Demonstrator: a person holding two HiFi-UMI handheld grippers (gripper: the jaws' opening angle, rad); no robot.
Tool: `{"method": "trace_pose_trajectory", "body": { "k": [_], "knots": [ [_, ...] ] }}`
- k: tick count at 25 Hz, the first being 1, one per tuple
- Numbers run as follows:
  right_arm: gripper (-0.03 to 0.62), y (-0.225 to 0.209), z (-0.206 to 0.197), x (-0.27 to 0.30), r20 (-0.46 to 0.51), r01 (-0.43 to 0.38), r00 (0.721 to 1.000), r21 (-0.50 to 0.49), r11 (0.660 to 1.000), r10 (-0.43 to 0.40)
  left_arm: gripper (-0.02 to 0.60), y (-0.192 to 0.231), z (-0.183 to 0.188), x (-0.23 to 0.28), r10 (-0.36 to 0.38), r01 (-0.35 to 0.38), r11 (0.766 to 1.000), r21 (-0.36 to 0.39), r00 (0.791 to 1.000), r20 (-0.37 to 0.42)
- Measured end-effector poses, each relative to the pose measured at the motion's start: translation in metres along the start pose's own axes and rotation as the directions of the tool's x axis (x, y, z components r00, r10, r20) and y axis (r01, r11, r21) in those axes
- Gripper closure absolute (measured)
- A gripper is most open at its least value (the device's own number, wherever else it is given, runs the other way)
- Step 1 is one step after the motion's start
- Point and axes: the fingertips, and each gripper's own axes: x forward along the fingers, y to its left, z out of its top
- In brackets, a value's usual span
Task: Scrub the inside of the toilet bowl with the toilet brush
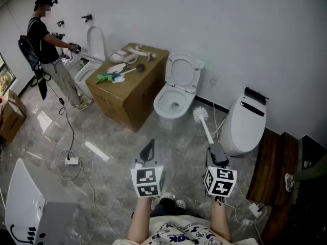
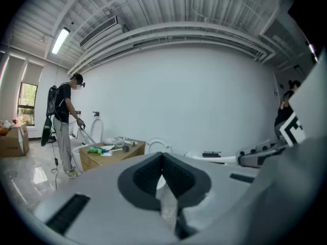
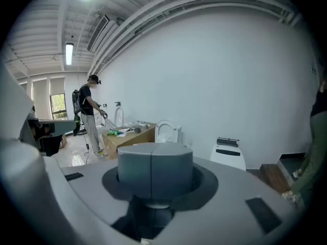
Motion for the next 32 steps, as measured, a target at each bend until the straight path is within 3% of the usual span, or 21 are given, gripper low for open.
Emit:
{"method": "trace_pose_trajectory", "body": {
  "k": [16,32],
  "knots": [
    [0.43,0.006,0.002,0.009,-0.005,-0.009,1.0,-0.005,1.0,0.009,0.58,0.009,0.0,0.005,0.009,-0.009,1.0,-0.011,1.0,0.003],
    [0.43,0.041,0.013,0.051,-0.008,-0.018,1.0,0.005,1.0,0.018,0.58,0.051,-0.002,0.041,-0.007,0.007,1.0,-0.009,1.0,-0.009]
  ]
}}
